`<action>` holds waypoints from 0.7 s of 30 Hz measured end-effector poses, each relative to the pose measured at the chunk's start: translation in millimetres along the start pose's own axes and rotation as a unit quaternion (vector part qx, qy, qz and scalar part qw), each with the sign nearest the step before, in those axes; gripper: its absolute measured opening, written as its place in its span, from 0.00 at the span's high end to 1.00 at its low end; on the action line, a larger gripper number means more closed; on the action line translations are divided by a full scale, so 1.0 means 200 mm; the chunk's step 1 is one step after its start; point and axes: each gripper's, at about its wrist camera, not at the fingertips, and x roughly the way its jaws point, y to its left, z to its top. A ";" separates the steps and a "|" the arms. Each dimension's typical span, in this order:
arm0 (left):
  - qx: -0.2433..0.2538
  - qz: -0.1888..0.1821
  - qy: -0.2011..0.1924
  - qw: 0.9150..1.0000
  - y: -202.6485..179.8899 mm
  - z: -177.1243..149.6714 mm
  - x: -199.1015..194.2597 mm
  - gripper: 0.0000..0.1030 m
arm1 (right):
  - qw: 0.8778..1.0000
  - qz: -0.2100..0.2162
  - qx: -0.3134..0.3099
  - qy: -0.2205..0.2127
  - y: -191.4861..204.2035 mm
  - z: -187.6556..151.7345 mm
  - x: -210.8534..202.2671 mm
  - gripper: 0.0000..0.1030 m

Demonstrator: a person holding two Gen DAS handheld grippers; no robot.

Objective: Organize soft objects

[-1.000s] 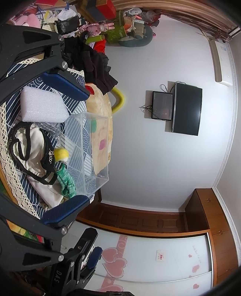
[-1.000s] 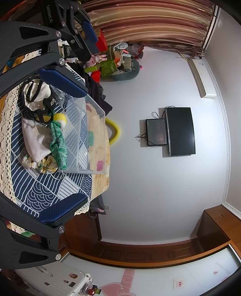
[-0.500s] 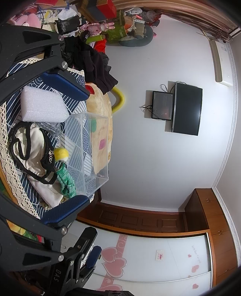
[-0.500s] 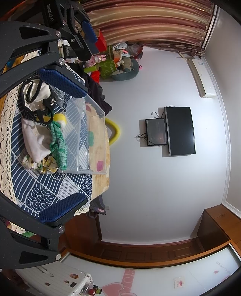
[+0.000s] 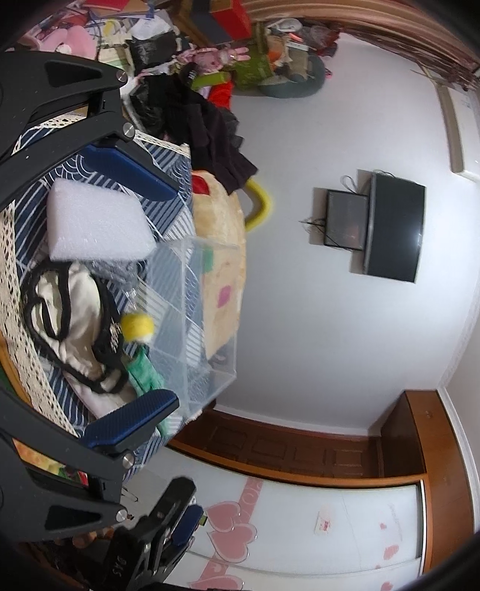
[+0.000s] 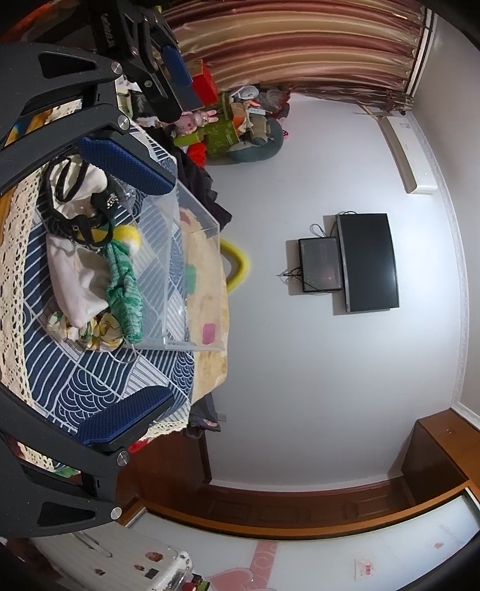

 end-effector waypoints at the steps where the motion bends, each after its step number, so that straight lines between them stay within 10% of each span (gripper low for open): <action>1: -0.004 0.005 0.006 1.000 0.03 -0.01 0.02 0.00 | 1.000 0.001 0.000 0.002 -0.01 0.00 0.00 0.00; 21: -0.068 0.050 0.122 0.989 0.38 -0.25 0.44 0.00 | 0.994 0.018 -0.011 0.105 -0.03 -0.13 0.37 0.06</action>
